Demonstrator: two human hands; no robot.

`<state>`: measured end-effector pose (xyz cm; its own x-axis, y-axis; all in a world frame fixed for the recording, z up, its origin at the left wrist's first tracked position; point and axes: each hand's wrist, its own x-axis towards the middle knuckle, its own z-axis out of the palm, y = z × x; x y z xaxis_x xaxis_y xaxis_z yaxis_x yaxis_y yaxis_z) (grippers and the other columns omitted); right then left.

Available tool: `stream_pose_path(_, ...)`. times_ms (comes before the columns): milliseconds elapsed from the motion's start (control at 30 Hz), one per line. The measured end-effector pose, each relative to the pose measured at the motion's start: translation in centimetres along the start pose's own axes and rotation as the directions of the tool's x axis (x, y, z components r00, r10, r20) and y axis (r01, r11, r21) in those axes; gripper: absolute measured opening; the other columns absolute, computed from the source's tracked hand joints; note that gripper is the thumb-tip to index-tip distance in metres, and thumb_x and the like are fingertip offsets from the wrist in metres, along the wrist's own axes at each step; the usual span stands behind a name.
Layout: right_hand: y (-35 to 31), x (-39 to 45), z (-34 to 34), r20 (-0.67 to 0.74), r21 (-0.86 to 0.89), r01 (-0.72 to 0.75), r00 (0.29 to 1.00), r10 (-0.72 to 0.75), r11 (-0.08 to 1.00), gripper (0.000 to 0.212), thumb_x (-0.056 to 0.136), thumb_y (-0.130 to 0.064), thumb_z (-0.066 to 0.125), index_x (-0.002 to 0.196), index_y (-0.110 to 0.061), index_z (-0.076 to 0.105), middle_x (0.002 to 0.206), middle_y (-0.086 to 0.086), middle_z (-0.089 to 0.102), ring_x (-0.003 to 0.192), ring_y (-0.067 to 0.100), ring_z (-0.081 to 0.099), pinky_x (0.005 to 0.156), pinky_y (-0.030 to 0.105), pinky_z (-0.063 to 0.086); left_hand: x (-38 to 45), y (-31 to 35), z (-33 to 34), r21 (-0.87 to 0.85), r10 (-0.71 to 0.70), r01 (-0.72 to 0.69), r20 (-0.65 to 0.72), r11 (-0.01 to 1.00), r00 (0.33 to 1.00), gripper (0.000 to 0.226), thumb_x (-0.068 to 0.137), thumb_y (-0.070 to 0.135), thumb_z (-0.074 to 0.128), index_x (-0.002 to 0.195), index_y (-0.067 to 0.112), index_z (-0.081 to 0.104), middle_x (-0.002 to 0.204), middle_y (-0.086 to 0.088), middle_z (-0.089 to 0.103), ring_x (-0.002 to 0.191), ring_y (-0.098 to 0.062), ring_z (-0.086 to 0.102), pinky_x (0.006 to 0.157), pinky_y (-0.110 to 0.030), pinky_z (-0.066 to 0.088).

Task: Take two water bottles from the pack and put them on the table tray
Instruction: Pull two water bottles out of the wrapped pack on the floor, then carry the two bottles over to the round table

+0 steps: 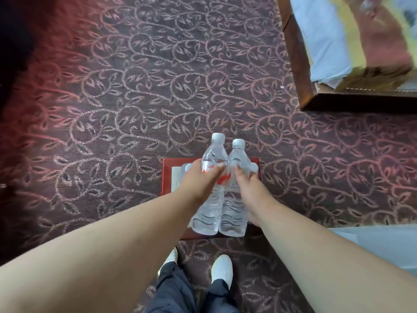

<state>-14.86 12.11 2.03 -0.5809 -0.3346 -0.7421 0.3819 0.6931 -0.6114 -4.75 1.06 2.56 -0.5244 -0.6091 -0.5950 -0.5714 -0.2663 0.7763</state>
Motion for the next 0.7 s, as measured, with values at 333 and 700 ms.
stream_pose_path(333,-7.9,-12.1,0.2,0.344,0.054,0.259,0.902,-0.261,0.964,0.069,0.066,-0.084,0.05,0.124,-0.048,0.055,0.137,-0.006,0.058,0.123,0.019,0.055,0.104,0.047,0.045,-13.6,6.2,-8.2,-0.268,0.134,-0.175,-0.164,0.947,0.977,0.049,0.081,0.053,0.066,0.111,0.015,0.069,0.102,-0.01,0.08,0.101,-0.029,0.075,0.098,-0.051,0.054)
stream_pose_path(700,-16.6,-30.6,12.3,0.712,0.179,0.469,0.545,-0.443,0.865,0.049,0.092,-0.055,0.054,0.125,-0.019,0.056,0.113,0.02,0.072,0.095,0.036,0.074,0.072,0.049,0.062,-32.4,7.7,-23.5,-0.401,0.232,-0.499,-0.552,0.768,0.801,0.071,0.08,0.036,0.072,0.137,-0.003,0.053,0.128,-0.036,0.064,0.119,-0.054,0.062,0.103,-0.068,0.046)
